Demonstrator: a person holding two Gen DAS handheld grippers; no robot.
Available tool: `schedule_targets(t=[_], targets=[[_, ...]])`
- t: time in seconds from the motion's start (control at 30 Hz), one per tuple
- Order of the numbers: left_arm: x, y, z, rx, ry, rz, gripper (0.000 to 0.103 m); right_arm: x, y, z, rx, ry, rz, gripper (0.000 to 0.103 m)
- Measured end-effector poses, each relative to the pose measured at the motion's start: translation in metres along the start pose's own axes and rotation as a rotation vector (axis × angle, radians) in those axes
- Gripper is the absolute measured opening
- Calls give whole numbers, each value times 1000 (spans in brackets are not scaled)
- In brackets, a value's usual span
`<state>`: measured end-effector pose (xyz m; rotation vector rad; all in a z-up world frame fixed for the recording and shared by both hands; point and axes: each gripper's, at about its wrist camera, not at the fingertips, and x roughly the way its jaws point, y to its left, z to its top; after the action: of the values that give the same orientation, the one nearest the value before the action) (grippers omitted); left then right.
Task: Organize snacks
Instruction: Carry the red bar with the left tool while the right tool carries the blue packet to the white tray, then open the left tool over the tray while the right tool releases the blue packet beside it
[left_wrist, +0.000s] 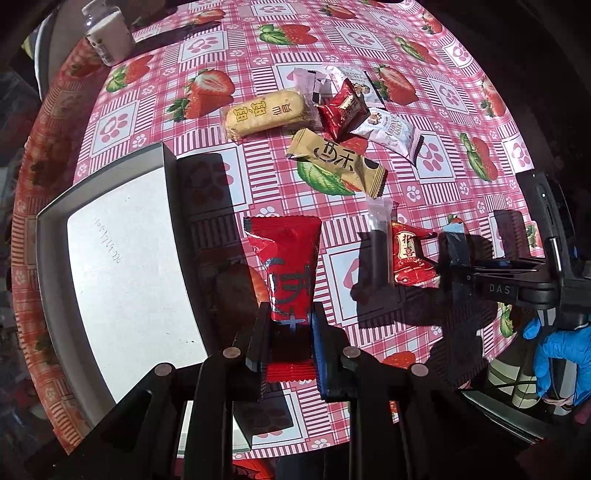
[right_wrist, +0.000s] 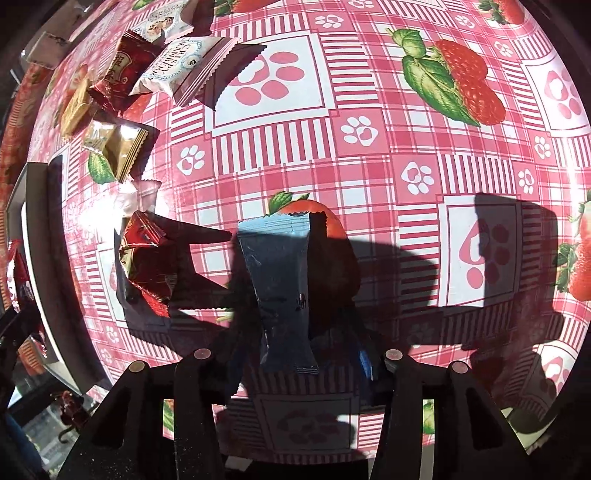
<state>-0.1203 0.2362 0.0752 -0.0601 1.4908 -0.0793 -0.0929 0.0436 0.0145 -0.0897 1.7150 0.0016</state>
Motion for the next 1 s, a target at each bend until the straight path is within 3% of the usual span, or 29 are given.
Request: schedule_targets(t=[0.1, 0.3, 0.43, 0.53, 0.6, 0.77, 1.0], targets=[[-4, 11, -2, -31, -12, 17, 22, -4, 8, 4, -40, -14, -48, 24], [-11, 39, -5, -95, -45, 55, 22, -37, -1, 13, 0, -49, 101, 24], [-11, 62, -12, -143, -48, 66, 22, -72, 11, 25, -48, -92, 177, 24], [-10, 79, -19, -175, -44, 81, 22, -88, 39, 37, -109, -104, 210, 24], [-9, 90, -24, -197, -42, 87, 22, -87, 62, 20, -157, -107, 224, 24], [-5, 117, -39, -242, -33, 107, 22, -88, 130, 26, -305, -88, 247, 24], [4, 146, -63, -303, -7, 113, 22, -78, 219, 4, -469, -43, 262, 24]])
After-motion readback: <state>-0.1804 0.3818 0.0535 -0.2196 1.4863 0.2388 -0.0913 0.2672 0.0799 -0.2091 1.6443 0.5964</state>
